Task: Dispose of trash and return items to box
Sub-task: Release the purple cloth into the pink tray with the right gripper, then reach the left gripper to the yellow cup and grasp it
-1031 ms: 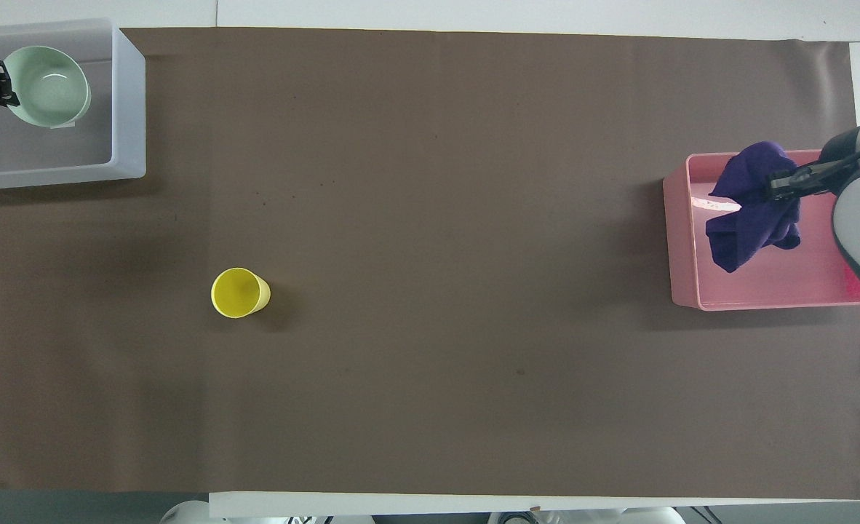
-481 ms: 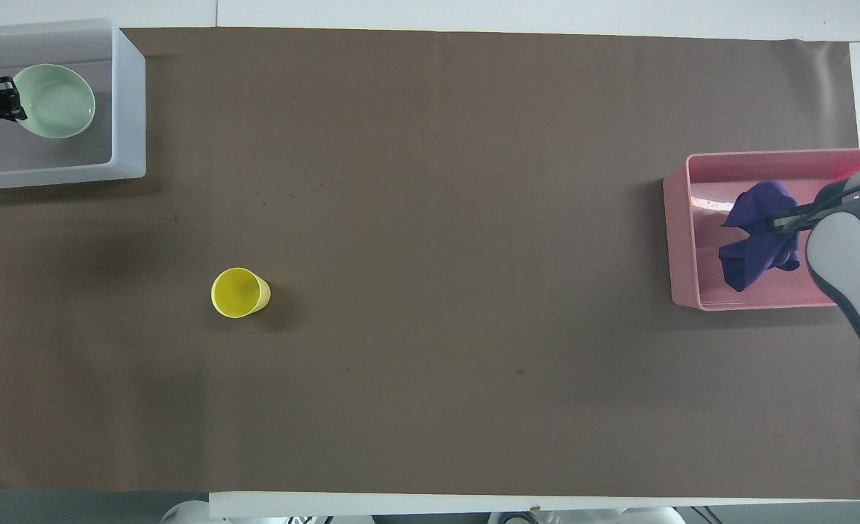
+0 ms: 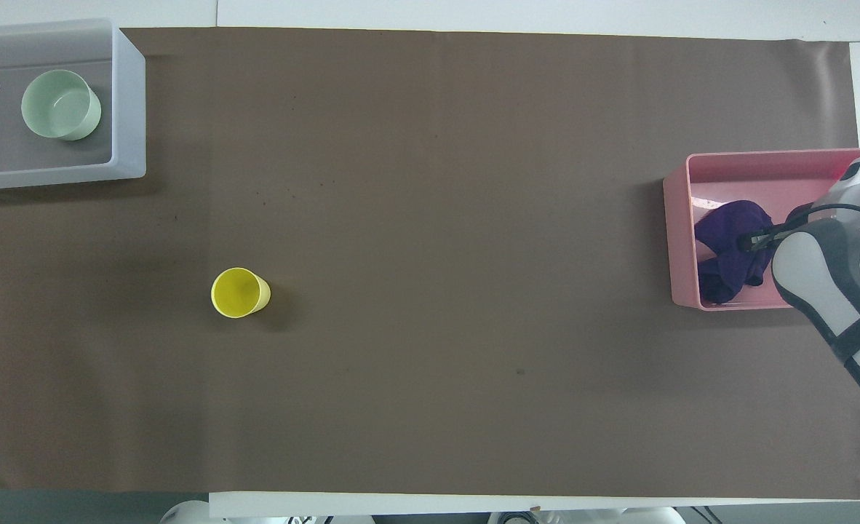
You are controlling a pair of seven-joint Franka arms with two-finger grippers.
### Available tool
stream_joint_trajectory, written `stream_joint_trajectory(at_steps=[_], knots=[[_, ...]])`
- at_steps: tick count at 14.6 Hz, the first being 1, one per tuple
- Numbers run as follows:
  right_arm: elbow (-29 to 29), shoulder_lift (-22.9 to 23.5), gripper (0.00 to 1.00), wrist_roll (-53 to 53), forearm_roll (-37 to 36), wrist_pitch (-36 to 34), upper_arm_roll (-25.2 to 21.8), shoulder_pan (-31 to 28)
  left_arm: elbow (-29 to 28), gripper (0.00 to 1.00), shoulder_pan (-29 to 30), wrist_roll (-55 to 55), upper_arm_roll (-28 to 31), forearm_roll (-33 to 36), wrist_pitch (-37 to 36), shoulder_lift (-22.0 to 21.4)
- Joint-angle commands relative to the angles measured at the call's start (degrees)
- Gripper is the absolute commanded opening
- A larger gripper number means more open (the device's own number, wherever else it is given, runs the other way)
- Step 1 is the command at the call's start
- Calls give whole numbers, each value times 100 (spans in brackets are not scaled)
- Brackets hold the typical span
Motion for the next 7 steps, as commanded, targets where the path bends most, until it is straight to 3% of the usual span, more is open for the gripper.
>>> stream_joint_trajectory(at_steps=[1, 5, 7], knots=[[238, -175, 99, -43, -27, -453, 94, -15, -685, 100, -350, -607, 34, 21, -1043, -751], [1371, -202, 99, 807, -10, -1904, 147, 572, -3308, 100, -1534, -1029, 16, 670, -1276, -2384], [1784, -185, 99, 1291, -10, -2422, 139, 951, -4479, 100, -2028, -1312, -19, 671, -638, -2931]])
